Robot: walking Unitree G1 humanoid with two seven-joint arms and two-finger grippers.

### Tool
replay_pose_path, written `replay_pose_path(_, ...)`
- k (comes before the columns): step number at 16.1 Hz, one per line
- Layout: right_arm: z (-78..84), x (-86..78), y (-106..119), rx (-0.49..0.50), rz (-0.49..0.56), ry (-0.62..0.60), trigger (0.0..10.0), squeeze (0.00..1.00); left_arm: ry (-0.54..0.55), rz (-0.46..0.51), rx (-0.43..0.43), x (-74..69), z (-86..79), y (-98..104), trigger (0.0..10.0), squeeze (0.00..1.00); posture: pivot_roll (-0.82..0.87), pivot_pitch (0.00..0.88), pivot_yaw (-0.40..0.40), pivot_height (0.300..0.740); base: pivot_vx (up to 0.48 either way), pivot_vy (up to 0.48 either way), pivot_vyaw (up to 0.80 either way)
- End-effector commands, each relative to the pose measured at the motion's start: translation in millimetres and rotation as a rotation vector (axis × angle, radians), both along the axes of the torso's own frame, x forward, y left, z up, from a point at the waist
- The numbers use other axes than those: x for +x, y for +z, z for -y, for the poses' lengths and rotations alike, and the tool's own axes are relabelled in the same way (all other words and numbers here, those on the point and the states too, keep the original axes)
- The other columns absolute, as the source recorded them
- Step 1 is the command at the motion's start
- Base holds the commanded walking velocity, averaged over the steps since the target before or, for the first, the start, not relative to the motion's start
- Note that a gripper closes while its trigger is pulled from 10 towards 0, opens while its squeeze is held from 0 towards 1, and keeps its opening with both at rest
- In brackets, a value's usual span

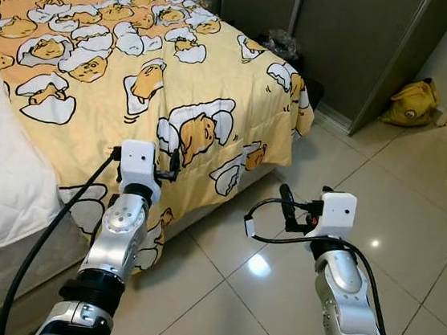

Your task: Clean up the room

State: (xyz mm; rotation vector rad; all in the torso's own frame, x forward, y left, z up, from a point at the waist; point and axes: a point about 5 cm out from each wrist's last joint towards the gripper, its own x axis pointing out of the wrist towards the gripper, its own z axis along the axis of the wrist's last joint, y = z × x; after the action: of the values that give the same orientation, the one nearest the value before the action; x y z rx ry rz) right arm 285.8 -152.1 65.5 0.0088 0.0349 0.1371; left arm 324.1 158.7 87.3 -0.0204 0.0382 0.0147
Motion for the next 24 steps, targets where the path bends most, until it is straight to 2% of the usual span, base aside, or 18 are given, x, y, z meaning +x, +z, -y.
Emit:
replay_pose_path(1,2.9,-0.5,-0.7,-0.013,-0.001,-0.006,10.0,1.00,0.015,-0.009,-0.029,-3.3,-5.0,-3.8,10.0,1.00,-0.21,0.000,0.060,0.740,0.000,-0.300,0.73)
replay_pose_path(5,3.4,1.2,-1.2,-0.031,-0.007,0.008,10.0,1.00,0.021,0.003,0.005,-3.9,-5.4,-3.1,10.0,1.00,-0.19,0.000,0.045,0.740,0.000,-0.475,0.70)
replay_pose_path(6,0.6,2.7,-1.1,-0.032,-0.008,0.023,10.0,1.00,0.050,0.014,0.042,-4.8,-8.5,-2.2,10.0,0.00,-0.19,0.000,0.042,0.740,0.000,-0.454,0.68)
replay_pose_path(7,-2.0,4.2,-1.3,-0.030,-0.010,0.037,10.0,1.00,0.129,0.009,0.076,-6.5,-19.2,-2.5,10.0,0.00,-0.18,0.000,0.040,0.740,0.000,0.000,0.66)
replay_pose_path(8,-2.7,4.9,-1.6,-0.030,-0.012,0.039,10.0,1.00,0.146,-0.001,0.045,-7.5,-22.9,-4.2,10.0,0.00,-0.17,0.000,0.041,0.740,0.000,0.000,0.66)
replay_pose_path(10,-3.9,6.1,-3.2,-0.002,-0.030,0.044,10.0,1.00,0.167,-0.016,0.046,-8.8,-26.7,-7.0,10.0,0.00,-0.17,0.000,0.041,0.740,0.000,0.000,0.66)
replay_pose_path(12,-4.9,7.4,-3.9,-0.009,-0.030,0.045,10.0,1.00,0.176,-0.014,0.109,-8.4,-27.1,-6.7,10.0,0.00,-0.16,0.000,0.042,0.740,0.000,0.000,0.66)
replay_pose_path(14,-5.1,7.9,-4.4,-0.013,-0.031,0.047,10.0,1.00,0.170,-0.014,0.136,-7.6,-25.4,-6.2,10.0,0.00,-0.16,0.000,0.043,0.740,0.000,0.000,0.66)
replay_pose_path(19,-6.2,9.1,-5.0,-0.019,-0.032,0.059,10.0,1.00,0.188,-0.038,0.078,-7.9,-24.1,-9.9,10.0,0.00,-0.16,0.000,0.040,0.740,0.000,0.000,0.66)
replay_pose_path(22,-5.8,10.5,-5.0,-0.025,-0.032,0.064,10.0,1.00,0.194,-0.022,0.057,-8.4,-25.5,-7.8,10.0,0.00,-0.16,0.000,0.040,0.740,0.000,0.461,0.64)
replay_pose_path(24,-5.8,11.6,-4.2,-0.027,-0.029,0.067,10.0,1.00,0.200,-0.027,0.089,-7.8,-26.1,-7.3,10.0,0.00,-0.16,0.000,0.034,0.740,0.000,0.474,0.62)
